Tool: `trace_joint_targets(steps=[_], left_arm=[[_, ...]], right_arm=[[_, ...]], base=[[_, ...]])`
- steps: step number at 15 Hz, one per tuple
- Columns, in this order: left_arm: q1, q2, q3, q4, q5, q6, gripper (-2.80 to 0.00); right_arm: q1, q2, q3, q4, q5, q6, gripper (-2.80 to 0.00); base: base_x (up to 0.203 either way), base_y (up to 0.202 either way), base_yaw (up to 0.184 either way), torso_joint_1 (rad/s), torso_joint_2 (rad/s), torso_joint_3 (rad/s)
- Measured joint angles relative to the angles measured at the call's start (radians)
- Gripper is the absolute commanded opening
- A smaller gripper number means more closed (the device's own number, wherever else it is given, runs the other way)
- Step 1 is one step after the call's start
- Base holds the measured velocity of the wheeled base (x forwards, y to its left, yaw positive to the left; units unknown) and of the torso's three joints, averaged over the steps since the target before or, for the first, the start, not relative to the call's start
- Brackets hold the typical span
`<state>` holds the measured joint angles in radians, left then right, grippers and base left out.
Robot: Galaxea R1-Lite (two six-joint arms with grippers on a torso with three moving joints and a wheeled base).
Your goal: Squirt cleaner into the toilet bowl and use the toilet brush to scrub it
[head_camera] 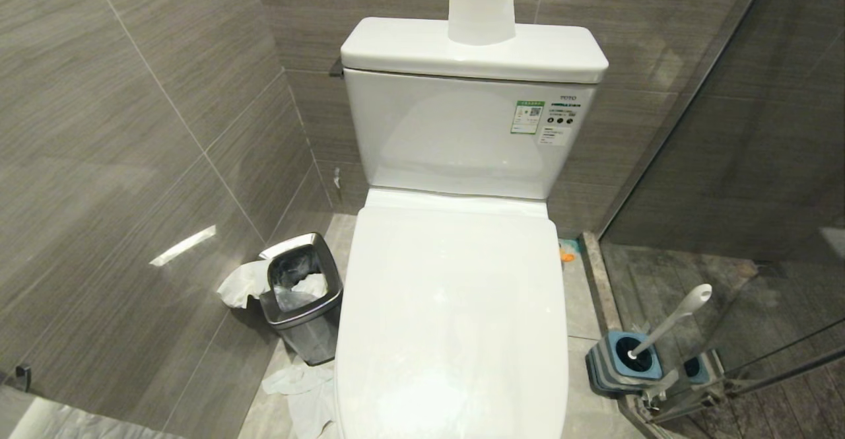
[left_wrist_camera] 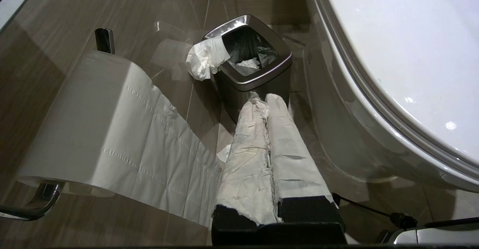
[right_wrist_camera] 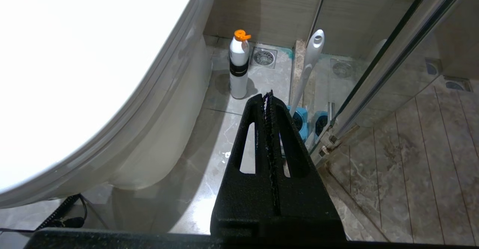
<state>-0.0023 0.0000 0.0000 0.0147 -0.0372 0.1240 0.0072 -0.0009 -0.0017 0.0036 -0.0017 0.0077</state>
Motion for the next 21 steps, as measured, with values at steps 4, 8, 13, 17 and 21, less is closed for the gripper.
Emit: trace_joint_targets(steps=[4,8,13,17,21], left_arm=[[-0.001,0.000,0.000,0.001,0.002,-0.020,-2.80],[0.000,0.000,0.000,0.000,0.009,-0.097,-2.80],[0.000,0.000,0.000,-0.001,0.011,-0.100,-2.80],[0.000,0.000,0.000,-0.001,0.011,-0.100,-2.80],[0.000,0.000,0.000,-0.001,0.011,-0.100,-2.80]], right_arm=[[0.000,0.000,0.000,0.000,0.000,0.000,-2.80],[0.000,0.000,0.000,-0.001,0.000,0.000,-2.80],[0.000,0.000,0.000,0.000,0.000,0.000,-2.80],[0.000,0.000,0.000,0.000,0.000,0.000,-2.80],[0.000,0.000,0.000,0.000,0.000,0.000,-2.80]], base=[[0.000,0.000,0.000,0.000,0.00,0.000],[0.000,0.000,0.000,0.000,0.00,0.000],[0.000,0.000,0.000,0.000,0.00,0.000],[0.000,0.000,0.000,0.000,0.00,0.000],[0.000,0.000,0.000,0.000,0.00,0.000]])
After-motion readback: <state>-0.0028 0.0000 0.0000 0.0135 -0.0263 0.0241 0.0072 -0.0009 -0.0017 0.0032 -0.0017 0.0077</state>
